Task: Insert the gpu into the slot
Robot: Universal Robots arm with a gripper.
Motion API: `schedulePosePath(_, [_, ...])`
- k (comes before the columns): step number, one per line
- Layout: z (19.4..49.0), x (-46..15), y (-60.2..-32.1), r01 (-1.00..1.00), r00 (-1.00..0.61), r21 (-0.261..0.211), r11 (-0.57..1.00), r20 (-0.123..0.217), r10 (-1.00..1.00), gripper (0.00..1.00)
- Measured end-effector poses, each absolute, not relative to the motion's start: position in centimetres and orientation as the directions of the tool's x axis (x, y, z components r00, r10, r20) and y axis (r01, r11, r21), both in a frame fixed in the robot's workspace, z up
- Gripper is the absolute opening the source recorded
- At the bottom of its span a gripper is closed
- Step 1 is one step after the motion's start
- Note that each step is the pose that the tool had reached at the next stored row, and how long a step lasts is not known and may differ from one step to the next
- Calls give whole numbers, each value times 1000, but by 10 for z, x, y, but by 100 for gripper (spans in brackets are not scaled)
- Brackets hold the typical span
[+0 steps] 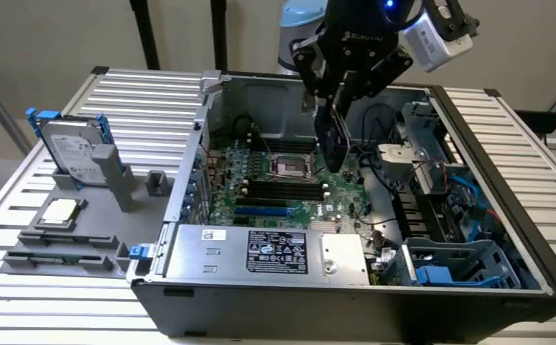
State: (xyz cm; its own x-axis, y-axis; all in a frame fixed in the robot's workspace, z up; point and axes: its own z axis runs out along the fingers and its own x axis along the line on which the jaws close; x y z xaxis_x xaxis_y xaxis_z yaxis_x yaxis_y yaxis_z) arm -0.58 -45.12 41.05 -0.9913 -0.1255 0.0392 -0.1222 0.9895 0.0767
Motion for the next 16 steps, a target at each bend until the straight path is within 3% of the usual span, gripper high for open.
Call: schedulePosePath(16, [410,-6,-451,-403,-913,75,912,32,-406,26])
